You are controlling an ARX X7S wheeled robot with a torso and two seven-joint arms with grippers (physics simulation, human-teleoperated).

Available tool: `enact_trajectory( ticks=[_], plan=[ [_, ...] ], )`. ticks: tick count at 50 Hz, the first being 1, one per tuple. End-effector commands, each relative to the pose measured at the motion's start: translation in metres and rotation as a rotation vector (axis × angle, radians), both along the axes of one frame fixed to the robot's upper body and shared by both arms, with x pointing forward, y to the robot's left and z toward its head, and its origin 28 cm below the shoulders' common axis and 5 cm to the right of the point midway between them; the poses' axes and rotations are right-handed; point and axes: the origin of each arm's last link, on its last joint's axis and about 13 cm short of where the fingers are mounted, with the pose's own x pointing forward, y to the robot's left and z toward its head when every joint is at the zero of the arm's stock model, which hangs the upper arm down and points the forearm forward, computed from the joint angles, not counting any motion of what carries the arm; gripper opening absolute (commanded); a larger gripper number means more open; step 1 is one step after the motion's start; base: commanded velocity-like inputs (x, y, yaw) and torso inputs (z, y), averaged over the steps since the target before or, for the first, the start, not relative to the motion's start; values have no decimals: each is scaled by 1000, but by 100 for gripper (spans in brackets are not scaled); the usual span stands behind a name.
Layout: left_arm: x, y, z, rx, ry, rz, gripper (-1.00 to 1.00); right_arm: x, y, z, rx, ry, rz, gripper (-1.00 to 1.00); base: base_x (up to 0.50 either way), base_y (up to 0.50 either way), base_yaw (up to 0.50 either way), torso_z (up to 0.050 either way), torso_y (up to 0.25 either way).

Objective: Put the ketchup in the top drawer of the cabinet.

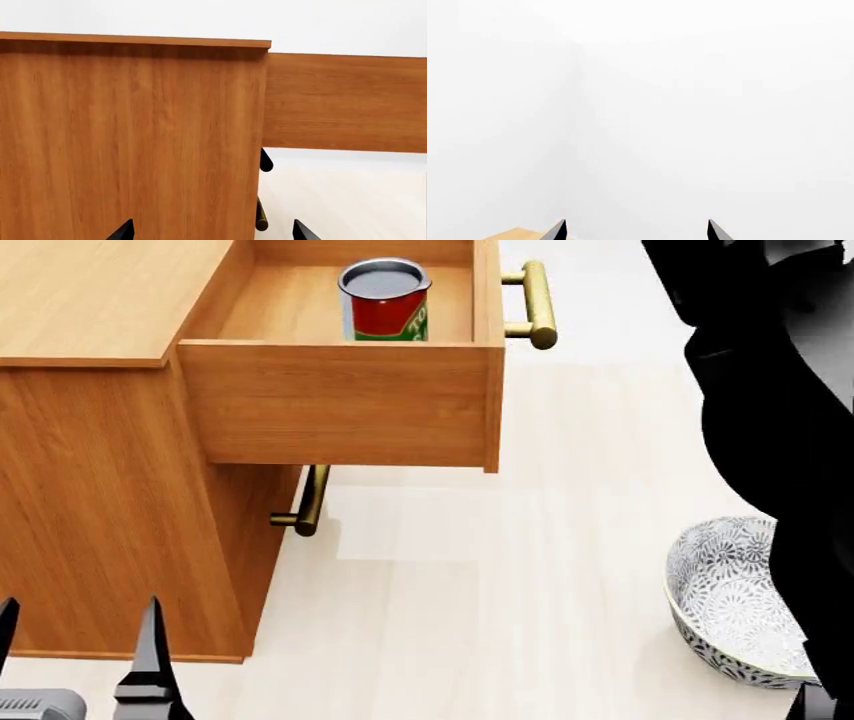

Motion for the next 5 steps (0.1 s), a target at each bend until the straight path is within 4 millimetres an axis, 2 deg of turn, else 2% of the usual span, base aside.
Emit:
enact_trajectory(
  ticks=[1, 5],
  plan=[
    [-2, 1, 3, 2, -9, 0, 100, -43, -6, -32, -2, -74, -75, 100, 0, 0, 0, 0, 0],
    [-2, 0, 4, 3, -10, -3, 100, -46, -7, -42, 15, -61, -75, 100, 0, 0, 0, 0, 0]
  ],
)
